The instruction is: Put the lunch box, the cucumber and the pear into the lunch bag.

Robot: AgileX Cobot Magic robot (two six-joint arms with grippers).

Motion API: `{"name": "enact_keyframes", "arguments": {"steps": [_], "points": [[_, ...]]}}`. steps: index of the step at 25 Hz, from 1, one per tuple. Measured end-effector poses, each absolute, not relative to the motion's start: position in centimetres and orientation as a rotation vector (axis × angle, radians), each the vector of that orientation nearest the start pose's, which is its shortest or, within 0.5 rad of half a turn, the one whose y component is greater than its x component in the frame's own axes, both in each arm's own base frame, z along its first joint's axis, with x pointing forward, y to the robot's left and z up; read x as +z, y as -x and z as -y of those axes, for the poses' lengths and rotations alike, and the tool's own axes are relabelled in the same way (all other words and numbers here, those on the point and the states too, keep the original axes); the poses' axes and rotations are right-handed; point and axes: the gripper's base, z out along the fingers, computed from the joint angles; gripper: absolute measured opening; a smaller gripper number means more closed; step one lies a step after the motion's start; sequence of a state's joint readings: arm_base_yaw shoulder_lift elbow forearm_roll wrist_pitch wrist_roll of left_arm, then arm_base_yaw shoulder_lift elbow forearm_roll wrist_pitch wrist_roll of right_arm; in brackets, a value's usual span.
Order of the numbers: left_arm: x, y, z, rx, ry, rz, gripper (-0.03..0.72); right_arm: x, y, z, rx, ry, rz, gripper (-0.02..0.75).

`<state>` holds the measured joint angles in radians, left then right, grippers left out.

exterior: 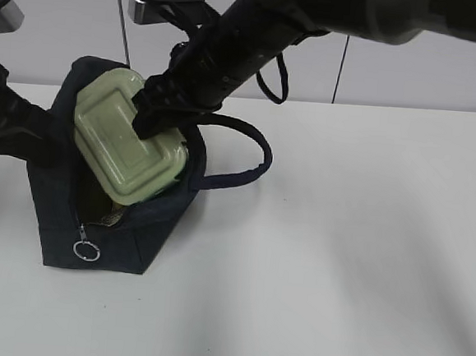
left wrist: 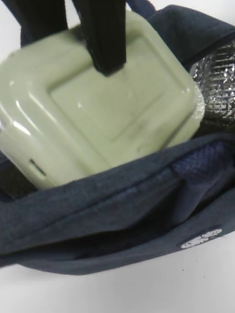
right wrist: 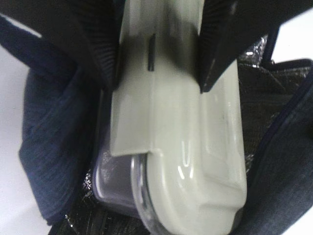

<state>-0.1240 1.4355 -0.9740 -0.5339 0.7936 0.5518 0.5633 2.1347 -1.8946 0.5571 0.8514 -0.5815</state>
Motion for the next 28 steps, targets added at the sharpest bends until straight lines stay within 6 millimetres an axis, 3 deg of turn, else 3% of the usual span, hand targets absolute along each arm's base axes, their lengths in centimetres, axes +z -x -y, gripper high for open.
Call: {"name": "enact_keyframes", "arguments": {"steps": [11,15,18,24,28], "points": [[26.1,-27.2,6.8,-0.494,-0.499,-2.594,-0.017,23.3,-38.5,-32.4,0.726,1.051,-2.312,0.335],[26.1,-27.2,6.9,-0.5,-0.499,-2.594,-0.017,23.5,-38.4,-32.5,0.71,1.092,-2.315,0.438],[26.1,-27.2,6.9,-0.505,-0.495,-2.593,-0.017,25.1,-38.4,-32.4,0.673,1.151,-2.289,0.526],[26.1,-27.2,6.9,-0.503,-0.496,-2.593,-0.017,30.8,-38.8,-31.1,0.544,1.028,-2.254,0.54],[26.1,-27.2,6.9,-0.503,-0.496,-2.593,-0.017,30.8,-39.0,-30.4,0.532,0.946,-2.335,0.533]]}}
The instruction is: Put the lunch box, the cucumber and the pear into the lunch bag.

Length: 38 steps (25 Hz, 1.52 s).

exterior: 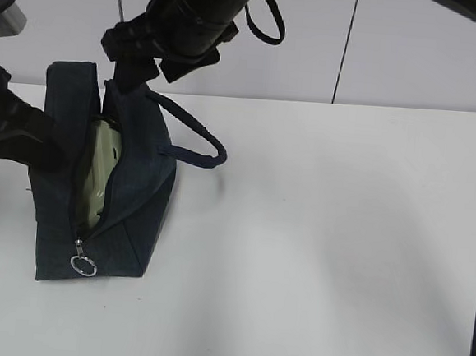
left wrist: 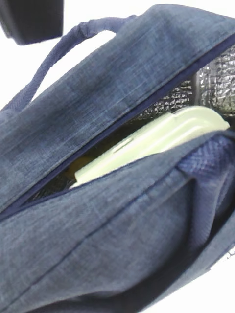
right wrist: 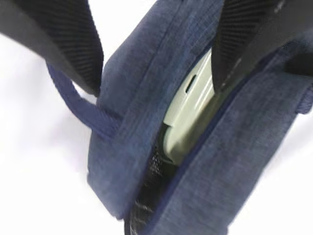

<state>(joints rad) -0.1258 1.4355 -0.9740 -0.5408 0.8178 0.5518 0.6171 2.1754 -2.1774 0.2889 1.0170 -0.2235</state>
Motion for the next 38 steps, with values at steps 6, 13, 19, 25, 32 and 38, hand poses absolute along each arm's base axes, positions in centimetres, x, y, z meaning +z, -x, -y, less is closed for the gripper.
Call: {"name": "enact_keyframes", "arguments": {"steps": [6,13,19,25,32,38], "points": [[26.1,-27.2,6.9,-0.503,-0.496,-2.593,-0.017,27.3,-39.8,-30.9,0.527,0.914,-2.452,0.531],[26.1,-27.2,7.0,-0.507,-0.501,-2.593,-0.017,25.0,-40.3,-31.2,0.504,0.944,-2.494,0.093],[26.1,-26.9,8.3,-0.518,-0.559,-2.583,-0.017,25.6,-41.0,-29.4,0.451,0.91,-2.533,0.006],[25.7,-27.3,10.0,-0.573,-0.551,-2.556,-0.017,27.3,-41.9,-25.8,0.429,0.846,-2.59,0.006],[26.0,-29.3,12.3,-0.602,-0.605,-2.52,-0.017,28.9,-41.7,-22.0,0.357,0.794,-2.644,0.006],[25.9,-30.4,14.0,-0.643,-0.656,-2.531,-0.017,28.1,-40.5,-20.7,0.293,0.788,-2.671,0.006]]}}
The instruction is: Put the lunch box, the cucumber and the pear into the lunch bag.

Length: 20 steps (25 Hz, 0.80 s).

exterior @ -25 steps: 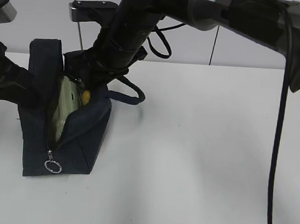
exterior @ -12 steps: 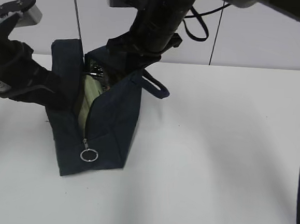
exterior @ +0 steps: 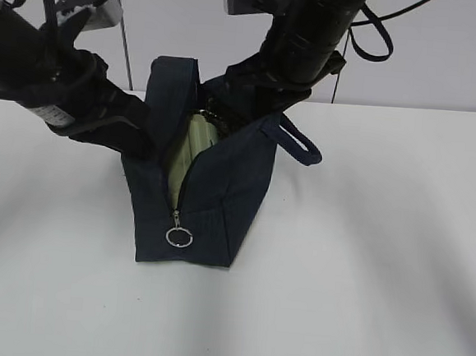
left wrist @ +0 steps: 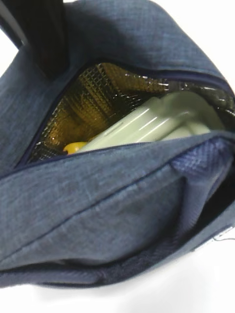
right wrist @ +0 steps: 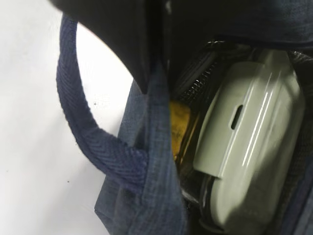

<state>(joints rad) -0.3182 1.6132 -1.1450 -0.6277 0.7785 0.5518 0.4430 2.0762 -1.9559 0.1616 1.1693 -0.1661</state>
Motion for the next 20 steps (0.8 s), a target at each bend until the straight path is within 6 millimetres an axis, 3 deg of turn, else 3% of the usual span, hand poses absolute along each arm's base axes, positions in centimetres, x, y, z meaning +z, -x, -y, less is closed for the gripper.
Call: {"name": "enact_keyframes", "arguments": {"steps": [5,8,10,14,17,20], "points": [[25.2,-30.5,14.5,-0.657,-0.668,-2.549,-0.016,27.3,-39.9,-20.2,0.286,0.772,-2.677,0.006],[25.2,-30.5,14.6,-0.659,-0.667,-2.549,0.024,27.2,-39.9,-20.1,0.285,0.769,-2.679,0.042],[25.2,-30.5,14.6,-0.66,-0.666,-2.549,0.129,27.5,-39.9,-20.0,0.289,0.761,-2.668,0.134],[25.2,-30.4,14.6,-0.665,-0.67,-2.552,0.312,28.8,-39.7,-19.8,0.29,0.763,-2.615,0.41],[25.7,-30.2,14.5,-0.667,-0.674,-2.542,0.351,30.6,-39.1,-19.5,0.294,0.758,-2.566,0.482],[27.0,-29.7,14.4,-0.66,-0.693,-2.493,0.358,32.8,-38.3,-19.1,0.3,0.747,-2.511,0.499]]}}
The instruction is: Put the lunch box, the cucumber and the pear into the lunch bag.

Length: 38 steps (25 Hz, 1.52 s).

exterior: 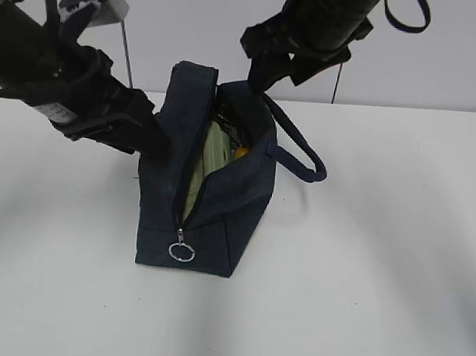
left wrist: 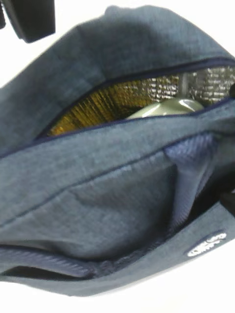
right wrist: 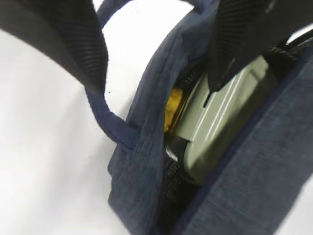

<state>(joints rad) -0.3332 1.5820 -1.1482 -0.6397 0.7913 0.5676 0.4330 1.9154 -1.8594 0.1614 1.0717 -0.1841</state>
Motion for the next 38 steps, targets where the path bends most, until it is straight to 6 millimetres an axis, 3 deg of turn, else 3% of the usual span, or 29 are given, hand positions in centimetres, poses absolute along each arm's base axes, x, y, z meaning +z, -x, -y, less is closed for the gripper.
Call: {"name": "enact_keyframes", "arguments": {"steps": [4,8,11,13,17,20,25,31,38], "points": [[29.4,-28.6,14.0,-0.638,-0.739,-2.396,0.361,34.8,-36.5,-18.3,0.316,0.736,-2.452,0.503],[31.6,-27.5,13.6,-0.61,-0.767,-2.301,0.361,34.5,-32.4,-17.8,0.38,0.727,-2.36,0.503],[32.3,-26.7,13.1,-0.586,-0.742,-2.247,0.361,33.0,-27.7,-17.4,0.49,0.74,-2.211,0.501],[32.2,-26.0,12.7,-0.562,-0.725,-2.201,0.361,30.4,-24.4,-17.1,0.539,0.726,-2.1,0.494],[30.1,-23.5,11.7,-0.531,-0.705,-2.108,0.361,26.6,-20.7,-16.9,0.541,0.76,-2.04,0.465],[27.7,-21.3,10.9,-0.508,-0.721,-2.038,0.361,24.5,-20.0,-17.1,0.513,0.824,-2.061,0.447],[24.2,-18.8,9.9,-0.504,-0.696,-2.014,0.361,21.8,-20.9,-18.0,0.477,0.901,-2.106,0.442],[24.2,-18.9,9.9,-0.519,-0.661,-1.998,0.361,18.4,-21.1,-20.3,0.648,1.087,-2.075,0.428],[24.3,-18.7,10.1,-0.549,-0.67,-1.991,0.361,16.3,-22.8,-22.1,0.633,1.245,-2.001,0.302]]}}
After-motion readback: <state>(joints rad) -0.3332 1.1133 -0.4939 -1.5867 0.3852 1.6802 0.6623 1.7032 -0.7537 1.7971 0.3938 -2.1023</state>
